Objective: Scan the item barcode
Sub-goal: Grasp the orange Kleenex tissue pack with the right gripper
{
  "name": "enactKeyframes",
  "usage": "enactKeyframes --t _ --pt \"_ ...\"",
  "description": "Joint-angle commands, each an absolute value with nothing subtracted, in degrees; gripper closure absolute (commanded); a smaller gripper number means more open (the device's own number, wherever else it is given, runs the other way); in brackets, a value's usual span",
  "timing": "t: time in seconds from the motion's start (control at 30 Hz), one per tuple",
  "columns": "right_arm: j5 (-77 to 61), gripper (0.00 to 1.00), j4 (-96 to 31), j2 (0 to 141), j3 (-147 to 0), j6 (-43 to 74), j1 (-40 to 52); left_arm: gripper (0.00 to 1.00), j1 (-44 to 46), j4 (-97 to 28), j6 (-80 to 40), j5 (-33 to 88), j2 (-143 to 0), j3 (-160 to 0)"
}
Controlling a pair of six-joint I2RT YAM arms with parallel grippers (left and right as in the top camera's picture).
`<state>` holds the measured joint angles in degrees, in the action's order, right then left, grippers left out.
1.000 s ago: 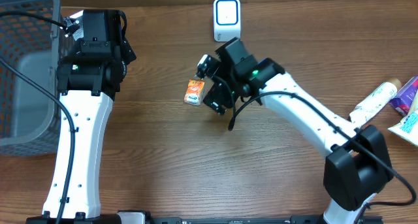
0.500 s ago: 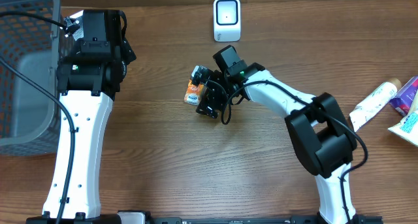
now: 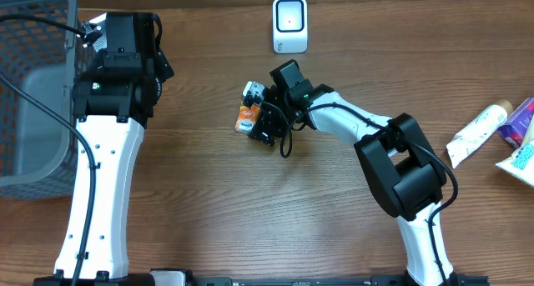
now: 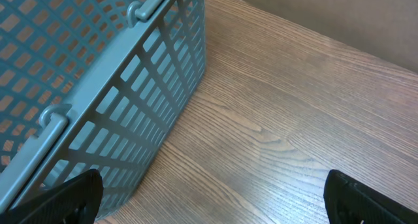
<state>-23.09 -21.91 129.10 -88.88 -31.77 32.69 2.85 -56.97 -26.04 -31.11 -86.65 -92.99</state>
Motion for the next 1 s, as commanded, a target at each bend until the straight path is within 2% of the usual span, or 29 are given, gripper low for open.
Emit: enactKeyframes --t 0.0,0.97 --pt "-20.12 0.00 -21.04 131.31 -89.17 -31.83 32.32 0.00 2.63 -56.75 -27.05 -31.88 -86.89 -92.99" --pt "-27.51 0.00 -19.77 133.12 -89.17 -36.27 32.16 0.00 2.63 -56.75 -27.05 -31.88 -86.89 -92.99"
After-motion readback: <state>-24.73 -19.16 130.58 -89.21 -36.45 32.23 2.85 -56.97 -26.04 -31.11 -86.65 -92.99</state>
